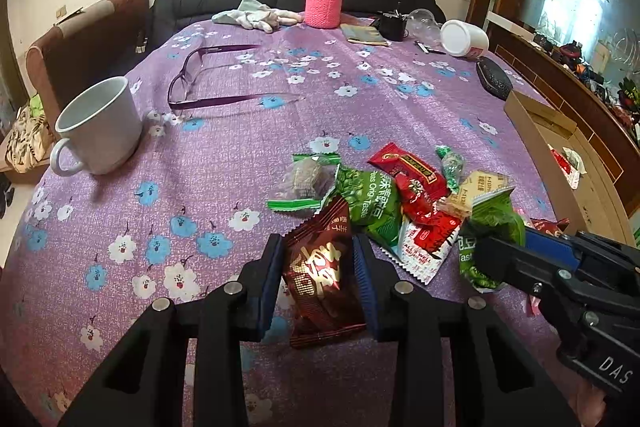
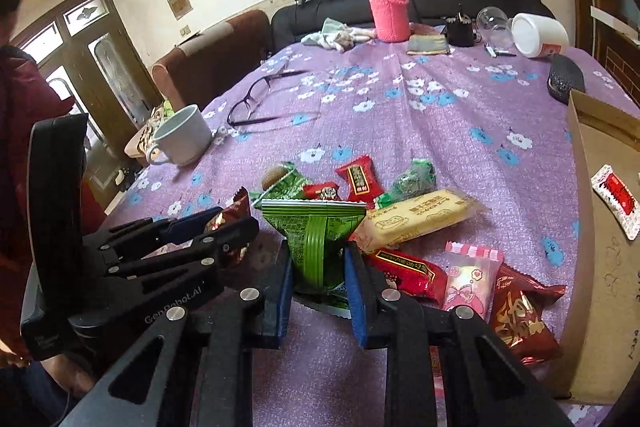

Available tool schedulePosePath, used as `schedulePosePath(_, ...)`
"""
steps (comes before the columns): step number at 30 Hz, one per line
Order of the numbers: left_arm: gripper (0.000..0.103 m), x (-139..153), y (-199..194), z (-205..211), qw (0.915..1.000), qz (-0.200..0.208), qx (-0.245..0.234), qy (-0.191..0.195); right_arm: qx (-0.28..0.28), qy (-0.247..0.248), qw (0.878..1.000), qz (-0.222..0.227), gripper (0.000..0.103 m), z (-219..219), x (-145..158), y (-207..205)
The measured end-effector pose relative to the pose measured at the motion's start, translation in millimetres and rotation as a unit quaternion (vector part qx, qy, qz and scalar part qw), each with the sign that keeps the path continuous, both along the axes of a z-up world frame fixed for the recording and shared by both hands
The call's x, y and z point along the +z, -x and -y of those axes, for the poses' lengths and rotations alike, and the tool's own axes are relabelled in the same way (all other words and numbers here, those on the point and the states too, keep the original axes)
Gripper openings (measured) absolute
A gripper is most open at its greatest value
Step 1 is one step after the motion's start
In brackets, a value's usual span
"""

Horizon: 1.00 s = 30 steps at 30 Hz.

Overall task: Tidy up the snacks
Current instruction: 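Grasp the green packet with right gripper while left holds the dark red packet, then carry the dark red and green packets over the cardboard tray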

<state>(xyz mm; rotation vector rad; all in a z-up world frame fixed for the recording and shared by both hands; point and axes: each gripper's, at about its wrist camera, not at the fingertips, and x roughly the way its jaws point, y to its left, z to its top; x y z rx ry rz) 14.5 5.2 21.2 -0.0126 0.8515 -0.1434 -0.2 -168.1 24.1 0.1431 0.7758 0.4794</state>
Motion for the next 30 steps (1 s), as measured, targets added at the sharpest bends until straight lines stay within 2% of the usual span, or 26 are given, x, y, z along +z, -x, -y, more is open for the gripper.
schedulePosePath(8, 0.034, 2, -2, -3, 0.9996, -0.002, -0.006, 0.026, -0.029, -0.024, 0.999, 0.001, 0.026, 20, 1, -6)
schedulePosePath(18, 0.034, 3, -3, -1, 0.9996, 0.004, -0.011, 0.027, -0.033, -0.039, 0.999, 0.006, 0.026, 26, 6, -6)
schedulePosePath(30, 0.034, 5, 2, 6, 0.9986, 0.009, -0.037, 0.038, -0.052, -0.049, 0.997, -0.01, 0.026, 38, 1, -15)
